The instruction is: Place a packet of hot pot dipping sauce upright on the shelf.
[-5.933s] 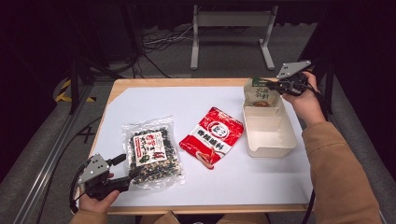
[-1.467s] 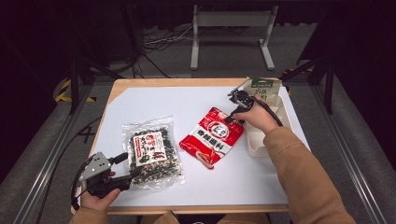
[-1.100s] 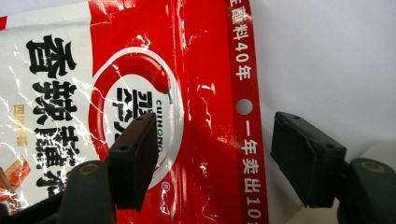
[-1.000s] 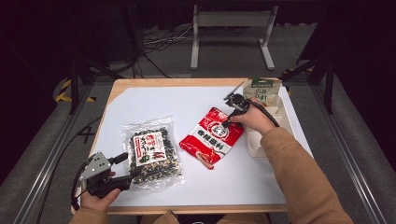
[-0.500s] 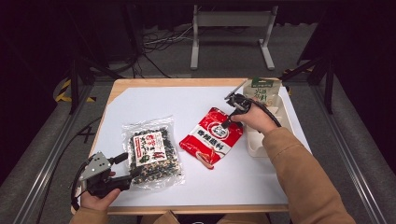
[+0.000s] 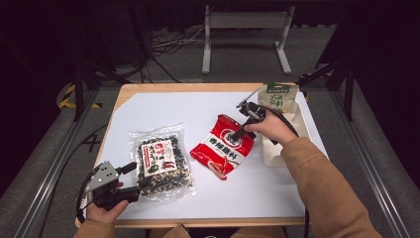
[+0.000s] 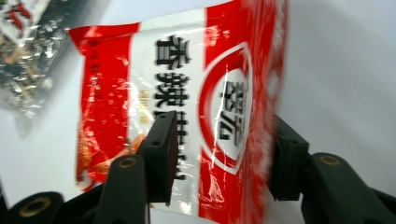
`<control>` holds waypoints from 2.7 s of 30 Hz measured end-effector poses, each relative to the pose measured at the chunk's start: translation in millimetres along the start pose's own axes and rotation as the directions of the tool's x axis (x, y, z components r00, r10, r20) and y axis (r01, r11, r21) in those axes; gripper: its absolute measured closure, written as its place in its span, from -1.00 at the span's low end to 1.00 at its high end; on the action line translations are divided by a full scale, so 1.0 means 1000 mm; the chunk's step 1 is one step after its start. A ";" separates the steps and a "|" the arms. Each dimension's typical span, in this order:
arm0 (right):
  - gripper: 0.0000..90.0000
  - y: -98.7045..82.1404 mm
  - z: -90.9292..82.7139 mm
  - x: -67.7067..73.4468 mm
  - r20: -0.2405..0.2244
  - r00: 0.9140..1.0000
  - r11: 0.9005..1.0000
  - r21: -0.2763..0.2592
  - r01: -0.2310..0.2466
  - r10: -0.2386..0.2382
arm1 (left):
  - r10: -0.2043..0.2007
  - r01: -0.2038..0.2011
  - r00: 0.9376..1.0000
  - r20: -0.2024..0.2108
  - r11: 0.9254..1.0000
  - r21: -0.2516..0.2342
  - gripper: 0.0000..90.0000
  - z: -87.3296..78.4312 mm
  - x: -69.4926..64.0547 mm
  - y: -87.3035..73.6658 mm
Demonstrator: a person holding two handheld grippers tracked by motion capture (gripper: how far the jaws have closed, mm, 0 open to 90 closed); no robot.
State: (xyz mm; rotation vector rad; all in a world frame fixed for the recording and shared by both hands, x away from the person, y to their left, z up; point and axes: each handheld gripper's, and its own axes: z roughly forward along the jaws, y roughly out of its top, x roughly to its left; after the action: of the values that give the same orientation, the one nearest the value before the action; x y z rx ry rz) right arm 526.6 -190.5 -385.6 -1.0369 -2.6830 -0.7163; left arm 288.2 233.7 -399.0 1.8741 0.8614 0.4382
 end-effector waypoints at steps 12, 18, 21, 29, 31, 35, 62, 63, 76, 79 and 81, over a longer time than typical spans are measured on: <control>0.36 -0.001 0.019 0.010 0.037 0.997 0.993 0.103 0.064 -0.068 | -0.001 0.001 1.000 0.000 1.000 0.000 -0.35 0.000 0.000 0.000; 0.65 -0.002 0.020 0.007 0.050 0.997 0.991 0.125 0.049 -0.056 | 0.002 -0.002 1.000 0.000 1.000 0.001 -0.35 0.000 0.000 0.000; 0.89 -0.002 0.019 0.006 0.078 0.995 0.989 0.136 0.055 -0.066 | 0.000 0.000 1.000 0.000 1.000 0.001 -0.35 0.000 0.000 0.000; 0.95 -0.001 0.012 0.009 0.085 0.995 0.991 0.124 0.049 -0.060 | 0.005 -0.005 1.000 -0.001 1.000 0.000 -0.35 0.000 0.000 0.000; 0.95 -0.001 0.010 0.011 0.083 0.995 0.992 0.117 0.050 -0.060 | 0.004 -0.004 1.000 0.000 1.000 0.000 -0.35 0.000 0.000 0.000; 0.95 0.000 0.000 0.015 0.081 0.995 0.995 0.086 0.058 -0.065 | 0.002 -0.002 1.000 -0.001 1.000 0.000 -0.35 0.000 0.000 0.000; 0.96 0.013 -0.050 0.079 0.050 0.980 0.980 -0.045 0.194 -0.192 | -0.001 0.001 1.000 0.001 1.000 -0.003 -0.35 0.000 0.001 0.001; 0.96 0.014 -0.053 0.083 0.049 0.978 0.977 -0.048 0.207 -0.204 | -0.001 0.001 1.000 0.001 1.000 -0.003 -0.35 0.000 0.001 0.001; 0.96 0.016 -0.073 0.124 0.148 0.915 0.926 0.012 0.377 -0.374 | -0.002 0.002 1.000 -0.002 1.000 -0.005 -0.35 0.000 0.000 0.001; 0.96 0.016 -0.079 0.129 0.171 0.900 0.915 0.031 0.403 -0.402 | 0.002 -0.002 1.000 -0.003 1.000 -0.006 -0.35 0.000 0.001 0.001; 0.97 0.015 -0.082 0.130 0.182 0.893 0.911 0.032 0.412 -0.411 | 0.002 -0.003 1.000 -0.002 1.000 -0.006 -0.35 0.000 0.001 0.001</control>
State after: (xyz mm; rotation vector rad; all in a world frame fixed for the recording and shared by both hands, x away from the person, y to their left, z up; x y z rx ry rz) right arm 439.4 -145.1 -265.9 -0.5550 -3.1098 -0.7260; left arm 289.3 233.7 -397.9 1.8701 0.8587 0.4441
